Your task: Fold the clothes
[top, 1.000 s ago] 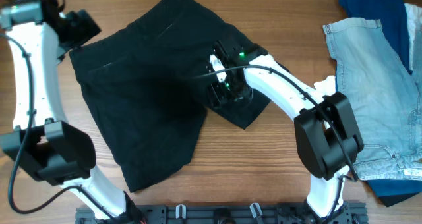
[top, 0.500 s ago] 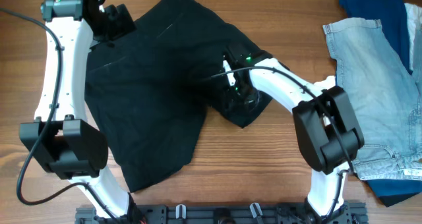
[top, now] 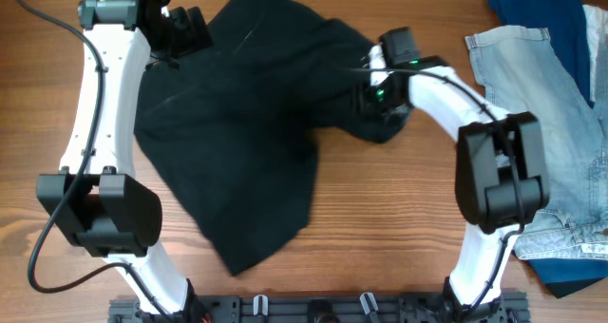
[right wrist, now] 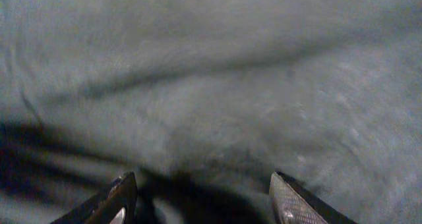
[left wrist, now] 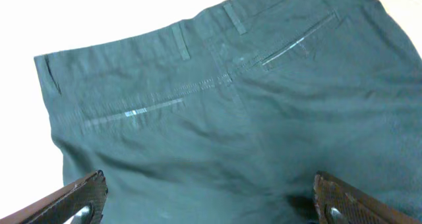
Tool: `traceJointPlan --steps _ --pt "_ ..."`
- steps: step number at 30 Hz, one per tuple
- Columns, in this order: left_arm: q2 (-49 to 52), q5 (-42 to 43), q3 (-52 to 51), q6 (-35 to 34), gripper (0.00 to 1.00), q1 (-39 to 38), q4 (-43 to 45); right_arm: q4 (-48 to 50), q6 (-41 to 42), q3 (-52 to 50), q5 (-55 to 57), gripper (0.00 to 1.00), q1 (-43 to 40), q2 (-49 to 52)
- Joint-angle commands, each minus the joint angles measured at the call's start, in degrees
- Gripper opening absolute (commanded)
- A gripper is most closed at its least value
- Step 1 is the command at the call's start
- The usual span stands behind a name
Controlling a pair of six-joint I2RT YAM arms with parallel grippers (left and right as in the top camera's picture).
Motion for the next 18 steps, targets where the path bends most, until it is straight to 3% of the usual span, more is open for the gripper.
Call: traceJointPlan --steps 1,10,18 --pt "0.3 0.1 0.0 1.2 1.00 -1.4 0.4 3.6 0.1 1.1 2.9 0.63 -4.3 3.9" --pt "0.3 0.1 0.0 1.2 1.00 -4.3 0.3 10.6 2.2 9.4 3.4 0.64 -8.2 3.9" --pt "0.3 -0.3 0.0 1.4 1.00 -4.6 0.3 -13.2 -4.1 22.4 -3.1 0.81 -8.0 -1.4"
